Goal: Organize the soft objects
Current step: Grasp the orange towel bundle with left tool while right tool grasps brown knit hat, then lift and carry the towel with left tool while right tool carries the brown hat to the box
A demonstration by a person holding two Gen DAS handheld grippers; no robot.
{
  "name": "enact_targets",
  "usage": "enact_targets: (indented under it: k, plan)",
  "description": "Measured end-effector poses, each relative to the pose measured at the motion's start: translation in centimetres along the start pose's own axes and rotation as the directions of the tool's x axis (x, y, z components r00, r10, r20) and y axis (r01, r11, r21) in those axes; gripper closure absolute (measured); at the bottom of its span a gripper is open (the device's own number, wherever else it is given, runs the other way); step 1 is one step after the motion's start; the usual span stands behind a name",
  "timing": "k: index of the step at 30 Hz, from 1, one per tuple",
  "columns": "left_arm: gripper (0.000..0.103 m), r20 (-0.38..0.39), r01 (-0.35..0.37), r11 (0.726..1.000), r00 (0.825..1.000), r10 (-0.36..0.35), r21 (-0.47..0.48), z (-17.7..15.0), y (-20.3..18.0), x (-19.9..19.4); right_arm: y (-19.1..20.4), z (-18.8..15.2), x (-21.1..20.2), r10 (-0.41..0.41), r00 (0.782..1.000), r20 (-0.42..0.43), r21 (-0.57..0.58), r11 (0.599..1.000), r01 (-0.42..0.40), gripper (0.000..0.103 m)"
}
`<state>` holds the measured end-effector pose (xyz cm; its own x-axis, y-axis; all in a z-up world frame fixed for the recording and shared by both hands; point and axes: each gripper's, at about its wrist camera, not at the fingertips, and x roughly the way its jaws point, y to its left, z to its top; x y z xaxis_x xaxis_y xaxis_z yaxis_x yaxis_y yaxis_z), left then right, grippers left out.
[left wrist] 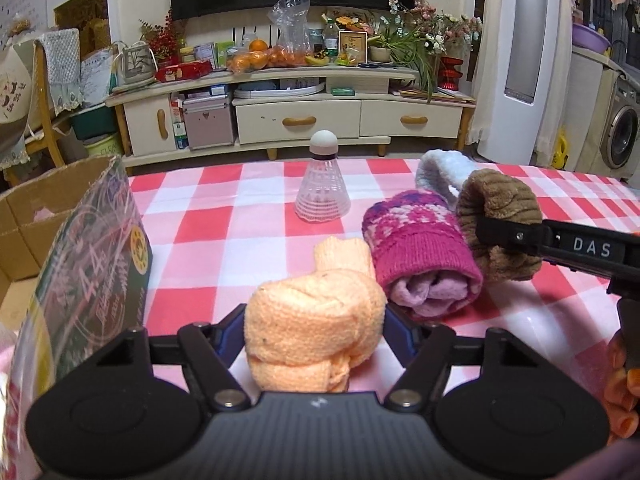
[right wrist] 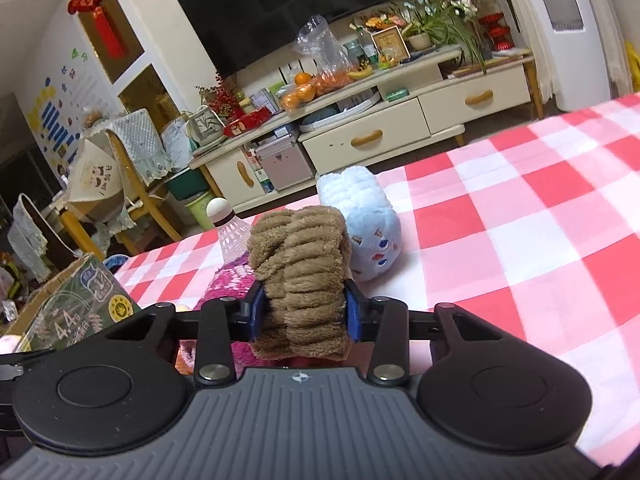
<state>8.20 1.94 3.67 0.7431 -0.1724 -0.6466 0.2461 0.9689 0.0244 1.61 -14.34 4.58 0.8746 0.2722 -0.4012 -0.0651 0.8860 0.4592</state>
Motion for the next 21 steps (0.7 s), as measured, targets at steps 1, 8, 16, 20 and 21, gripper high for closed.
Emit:
enact_targets:
  k: [1,8,16,20,21]
  plan:
    - [0.033,-0.002,0.005,1.0,1.0,-0.005,-0.007,-0.1,-0.1,-0.1,0.0,-0.1,-0.2,0.0,1.0,-0.001,-0.002,1.0,0.0,0.055]
    - [0.033,-0.012,0.044,0.999,0.999,-0.044,-0.029,-1.0,-0.7,-1.2,-0.4,-0.6,-1.0,-0.001,1.0,-0.006,0.007,1.0,0.001,0.055]
    - [0.033,-0.024,0.095,0.993,0.995,-0.097,-0.073,-1.8,-0.7,-2.1,-0.5,-0.9,-2.2,-0.01,1.0,-0.002,0.002,1.0,0.01,0.055]
    - [0.033,-0.024,0.111,0.991,0.993,-0.113,-0.068,-2.3,-1.2,-2.6,-0.5,-0.8,-2.5,-0.018,1.0,0.001,0.013,1.0,0.018,0.055]
    - [0.033,-0.023,0.113,0.992,0.993,-0.115,-0.062,-2.5,-1.4,-2.7,-0.4,-0.8,-2.6,-0.024,1.0,0.001,0.008,1.0,0.024,0.055]
